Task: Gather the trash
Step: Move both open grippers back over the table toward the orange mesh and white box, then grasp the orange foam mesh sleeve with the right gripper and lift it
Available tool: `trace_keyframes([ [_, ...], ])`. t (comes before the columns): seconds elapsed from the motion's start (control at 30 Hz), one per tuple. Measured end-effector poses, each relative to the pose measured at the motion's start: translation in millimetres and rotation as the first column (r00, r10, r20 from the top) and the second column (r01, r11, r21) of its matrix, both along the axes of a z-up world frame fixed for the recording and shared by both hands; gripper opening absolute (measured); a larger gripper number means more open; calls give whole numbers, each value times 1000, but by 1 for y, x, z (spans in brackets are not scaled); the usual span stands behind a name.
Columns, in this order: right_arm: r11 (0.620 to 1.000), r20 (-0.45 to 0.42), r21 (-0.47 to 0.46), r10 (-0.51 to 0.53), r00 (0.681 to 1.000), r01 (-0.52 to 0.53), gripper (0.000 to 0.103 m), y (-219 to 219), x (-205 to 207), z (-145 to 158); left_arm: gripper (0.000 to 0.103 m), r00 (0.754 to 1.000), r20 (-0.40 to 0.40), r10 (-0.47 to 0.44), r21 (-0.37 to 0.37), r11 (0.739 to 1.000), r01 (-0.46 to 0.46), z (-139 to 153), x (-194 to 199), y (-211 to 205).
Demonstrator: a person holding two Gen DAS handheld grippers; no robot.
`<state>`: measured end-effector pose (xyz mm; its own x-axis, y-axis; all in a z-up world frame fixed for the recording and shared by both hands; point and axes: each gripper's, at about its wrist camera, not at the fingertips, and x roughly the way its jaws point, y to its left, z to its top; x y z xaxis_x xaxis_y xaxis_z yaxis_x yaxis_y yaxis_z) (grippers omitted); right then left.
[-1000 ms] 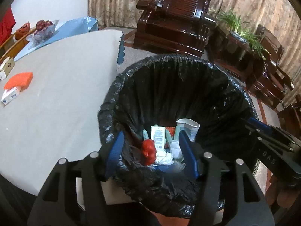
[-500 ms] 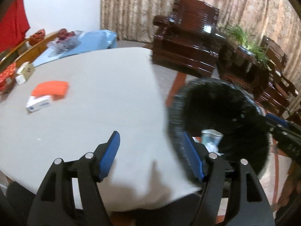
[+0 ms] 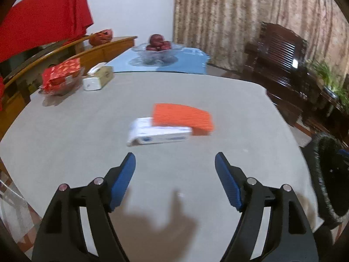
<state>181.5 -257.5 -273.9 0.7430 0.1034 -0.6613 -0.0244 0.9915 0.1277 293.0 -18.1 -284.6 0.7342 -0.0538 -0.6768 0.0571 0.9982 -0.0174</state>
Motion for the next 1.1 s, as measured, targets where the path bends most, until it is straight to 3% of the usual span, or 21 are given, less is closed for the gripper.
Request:
trace_keyframes([
  [0.33,990,-29,-30,136,990,-137,50,90,82,-34,78,1000,-13,22,-3,1000,-22,-35,38,53],
  [0.67,984,-49,-22,178,983,-179,50,126,160,-76,78,999,-52,10,-8,1000,-11,-74,95,69],
  [0.93,983,-44,-10,184,982,-185,57,144,202,-88,78,997,-67,-25,-39,999,22,-84,107,69],
  [1.1,981,-141,31,196,970,-194,37,143,221,-110,78,995,-101,-26,-51,998,21,-91,112,68],
])
